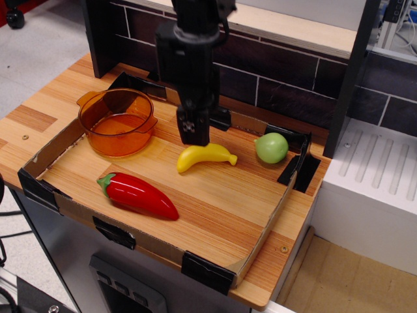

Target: Put banana in pot

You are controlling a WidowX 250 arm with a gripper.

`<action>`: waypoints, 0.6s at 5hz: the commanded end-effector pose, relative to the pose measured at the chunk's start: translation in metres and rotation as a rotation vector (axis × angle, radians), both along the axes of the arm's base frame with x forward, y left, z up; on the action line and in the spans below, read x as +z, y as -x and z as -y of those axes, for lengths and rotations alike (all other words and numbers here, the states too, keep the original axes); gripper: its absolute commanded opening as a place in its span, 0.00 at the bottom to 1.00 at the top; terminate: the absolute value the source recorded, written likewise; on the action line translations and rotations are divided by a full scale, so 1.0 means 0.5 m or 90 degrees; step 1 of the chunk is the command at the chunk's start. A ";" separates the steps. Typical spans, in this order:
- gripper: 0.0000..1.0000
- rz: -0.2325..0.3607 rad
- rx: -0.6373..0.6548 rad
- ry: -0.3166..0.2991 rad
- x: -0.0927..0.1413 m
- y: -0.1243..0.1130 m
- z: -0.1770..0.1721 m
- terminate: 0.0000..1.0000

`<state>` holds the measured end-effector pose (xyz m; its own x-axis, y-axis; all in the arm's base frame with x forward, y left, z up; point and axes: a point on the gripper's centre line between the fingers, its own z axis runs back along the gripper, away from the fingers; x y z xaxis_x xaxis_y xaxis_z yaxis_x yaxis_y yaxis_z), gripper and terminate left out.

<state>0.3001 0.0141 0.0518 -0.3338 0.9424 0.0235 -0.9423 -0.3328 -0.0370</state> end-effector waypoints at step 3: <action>0.00 -0.008 -0.050 -0.083 -0.077 -0.002 -0.023 0.00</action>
<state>0.2932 0.0128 -0.0004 -0.2579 0.9529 0.1598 -0.9661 -0.2558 -0.0340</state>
